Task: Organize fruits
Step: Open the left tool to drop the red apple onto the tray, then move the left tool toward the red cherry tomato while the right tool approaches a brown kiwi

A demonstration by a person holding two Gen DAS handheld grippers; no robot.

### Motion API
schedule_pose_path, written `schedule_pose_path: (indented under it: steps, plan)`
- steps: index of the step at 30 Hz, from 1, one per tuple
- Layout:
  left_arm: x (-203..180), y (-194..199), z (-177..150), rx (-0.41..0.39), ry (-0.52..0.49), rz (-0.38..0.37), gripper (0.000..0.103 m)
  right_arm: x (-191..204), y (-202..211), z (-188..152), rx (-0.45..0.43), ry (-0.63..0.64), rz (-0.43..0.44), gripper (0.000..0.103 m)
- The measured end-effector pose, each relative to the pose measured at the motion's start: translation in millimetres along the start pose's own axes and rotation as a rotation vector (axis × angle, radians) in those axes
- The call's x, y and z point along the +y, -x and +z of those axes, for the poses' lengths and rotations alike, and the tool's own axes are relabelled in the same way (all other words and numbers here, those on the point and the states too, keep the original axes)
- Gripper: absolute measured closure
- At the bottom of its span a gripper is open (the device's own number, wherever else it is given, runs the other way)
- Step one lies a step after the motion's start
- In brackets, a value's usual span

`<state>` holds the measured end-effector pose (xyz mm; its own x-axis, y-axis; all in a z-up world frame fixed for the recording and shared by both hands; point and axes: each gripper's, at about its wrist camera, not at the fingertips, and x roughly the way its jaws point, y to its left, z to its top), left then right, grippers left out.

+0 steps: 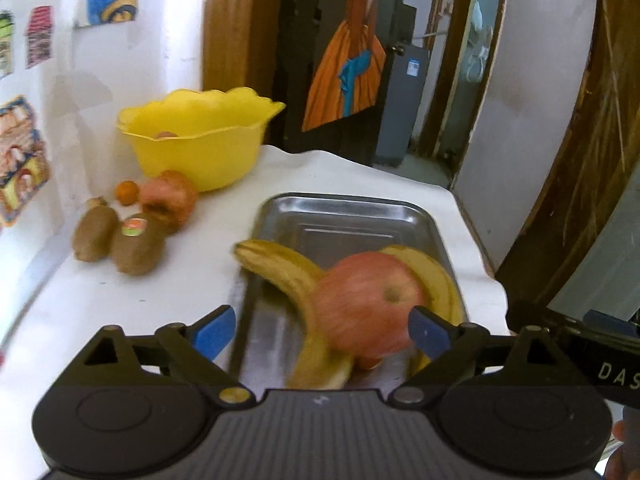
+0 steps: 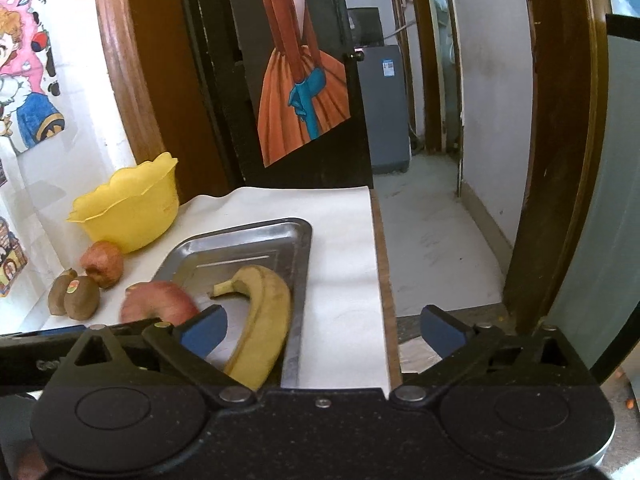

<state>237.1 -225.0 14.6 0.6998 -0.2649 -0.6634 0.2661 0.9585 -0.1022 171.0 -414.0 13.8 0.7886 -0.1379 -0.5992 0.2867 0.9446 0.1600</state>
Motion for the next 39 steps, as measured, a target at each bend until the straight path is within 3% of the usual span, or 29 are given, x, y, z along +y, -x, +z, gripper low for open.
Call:
schedule_pose_path:
  steps: [9, 22, 30, 39]
  plan:
    - [66.5, 42.4, -13.9, -0.025, 0.057, 0.090, 0.001, 50.1, 17.1, -19.5, 0.034, 0.065, 0.013, 0.001]
    - [176.2, 93.8, -59.0, 0.022, 0.154, 0.261, 0.001, 153.4, 39.0, -59.9, 0.125, 0.212, 0.156, 0.001]
    - [204.7, 104.8, -75.6, 0.049, 0.199, 0.283, 0.001, 204.4, 36.3, -81.9, 0.220, 0.322, 0.205, 0.001]
    - [205.5, 102.0, -77.1, 0.062, 0.201, 0.251, 0.001, 216.8, 32.4, -84.1, 0.235, 0.349, 0.193, 0.001]
